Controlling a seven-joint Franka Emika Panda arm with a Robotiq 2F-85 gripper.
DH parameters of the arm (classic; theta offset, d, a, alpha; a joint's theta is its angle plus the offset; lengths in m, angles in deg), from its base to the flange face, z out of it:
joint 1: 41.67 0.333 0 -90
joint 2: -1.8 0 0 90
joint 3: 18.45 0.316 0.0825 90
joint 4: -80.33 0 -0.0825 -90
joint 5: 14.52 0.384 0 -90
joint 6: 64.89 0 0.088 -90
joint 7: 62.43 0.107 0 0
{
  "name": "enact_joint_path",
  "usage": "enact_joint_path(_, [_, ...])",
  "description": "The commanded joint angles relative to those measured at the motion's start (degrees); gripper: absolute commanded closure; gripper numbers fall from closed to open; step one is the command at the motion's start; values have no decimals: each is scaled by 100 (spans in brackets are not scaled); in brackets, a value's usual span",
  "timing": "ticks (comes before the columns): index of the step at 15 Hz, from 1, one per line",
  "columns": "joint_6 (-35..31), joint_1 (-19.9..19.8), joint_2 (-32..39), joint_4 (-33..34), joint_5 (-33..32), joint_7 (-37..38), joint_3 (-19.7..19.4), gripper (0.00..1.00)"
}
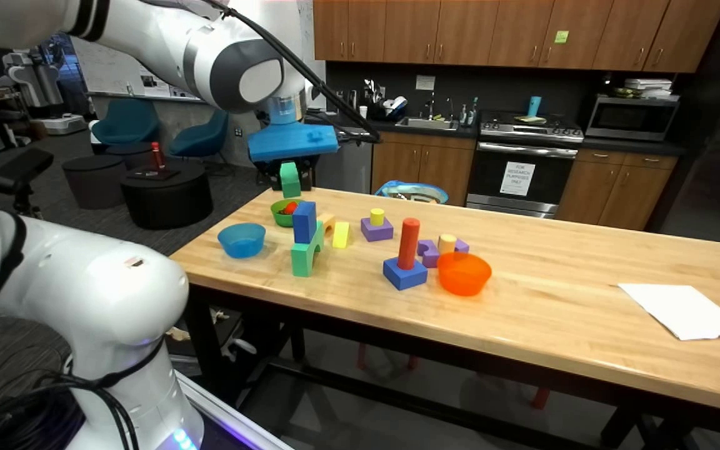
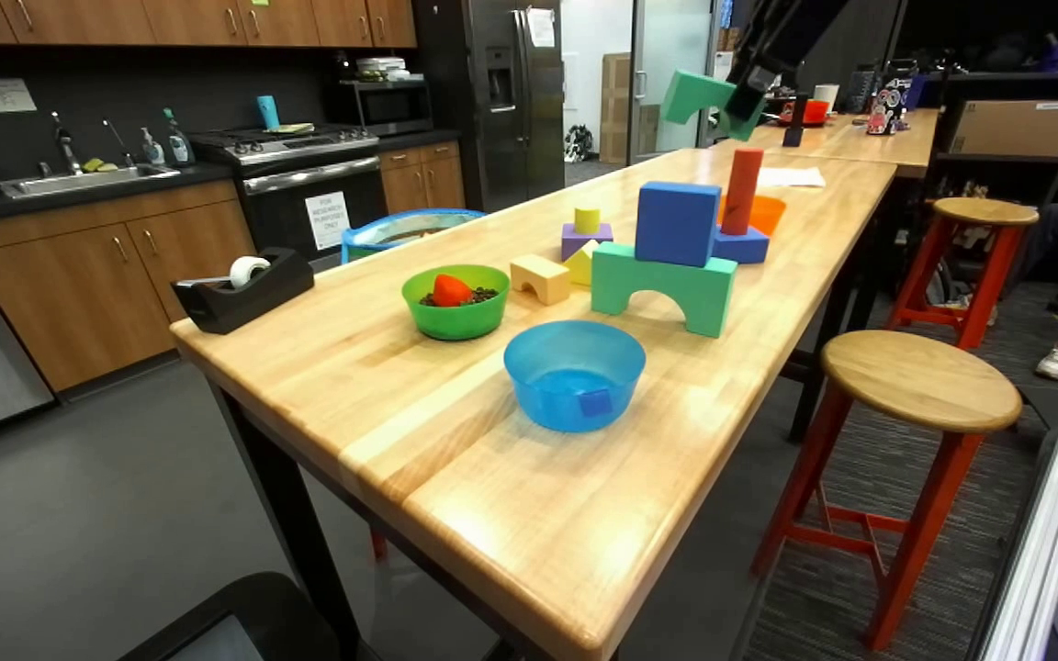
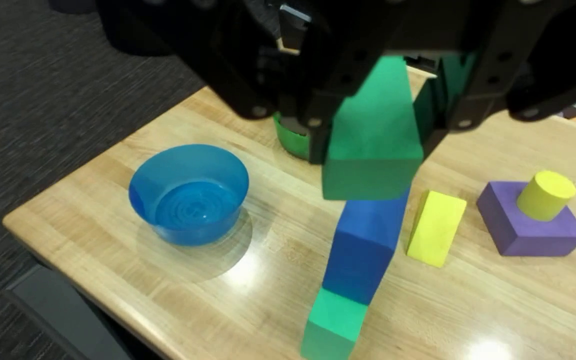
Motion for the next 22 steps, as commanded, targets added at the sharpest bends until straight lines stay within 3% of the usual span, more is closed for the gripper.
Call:
enact_joint_path(1, [-355,-221,390,-166,14,191,1,84])
enact_joint_path(9, [-630,-307,717,-207,-8,717,262,84])
enact_joint_path(22, [-282,-445,524,-181,-351,1700,714,84])
